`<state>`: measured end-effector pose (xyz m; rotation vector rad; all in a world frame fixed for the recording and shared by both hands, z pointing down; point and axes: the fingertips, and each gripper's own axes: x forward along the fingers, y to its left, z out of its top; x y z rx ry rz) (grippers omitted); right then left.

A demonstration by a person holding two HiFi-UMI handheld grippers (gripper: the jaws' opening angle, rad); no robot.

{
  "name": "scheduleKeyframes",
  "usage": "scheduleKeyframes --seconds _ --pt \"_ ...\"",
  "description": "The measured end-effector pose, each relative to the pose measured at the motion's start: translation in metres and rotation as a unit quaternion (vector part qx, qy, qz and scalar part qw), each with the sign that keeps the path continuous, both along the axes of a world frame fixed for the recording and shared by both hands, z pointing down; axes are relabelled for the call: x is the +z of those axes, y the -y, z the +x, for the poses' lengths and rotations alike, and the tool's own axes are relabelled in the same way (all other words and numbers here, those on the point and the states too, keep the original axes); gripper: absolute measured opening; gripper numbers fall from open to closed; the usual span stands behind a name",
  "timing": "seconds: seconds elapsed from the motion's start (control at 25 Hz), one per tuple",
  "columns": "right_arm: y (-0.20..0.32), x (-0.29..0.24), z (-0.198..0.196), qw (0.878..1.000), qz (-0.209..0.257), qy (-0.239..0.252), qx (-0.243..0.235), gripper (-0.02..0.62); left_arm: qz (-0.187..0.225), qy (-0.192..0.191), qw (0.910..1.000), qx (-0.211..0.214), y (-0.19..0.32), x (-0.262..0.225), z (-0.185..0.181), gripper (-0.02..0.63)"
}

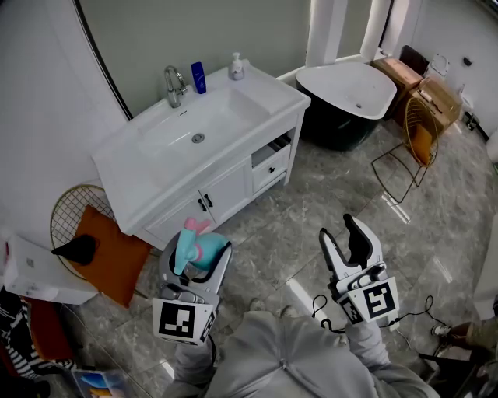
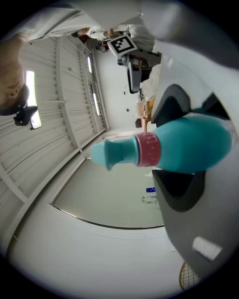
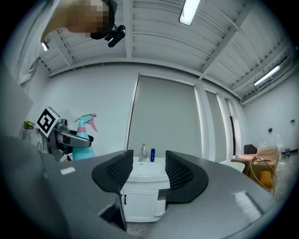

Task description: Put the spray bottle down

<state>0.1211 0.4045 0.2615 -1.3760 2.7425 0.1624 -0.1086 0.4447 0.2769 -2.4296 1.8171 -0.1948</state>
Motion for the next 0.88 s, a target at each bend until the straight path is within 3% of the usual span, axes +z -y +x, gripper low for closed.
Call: scheduleKeyframes --seconds 0.44,0.88 --pt "0.013 0.004 -0.018 0.999 -0.005 0.002 0.035 0.215 0.001 0.004 0.9995 0.033 0.033 0.002 -0.023 0.362" --pt "0.041 0.009 -0.008 0.998 -0.010 -0.005 0.066 0.215 -0.006 -0.001 0.9983 0.057 0.074 0.012 -0.017 0.362"
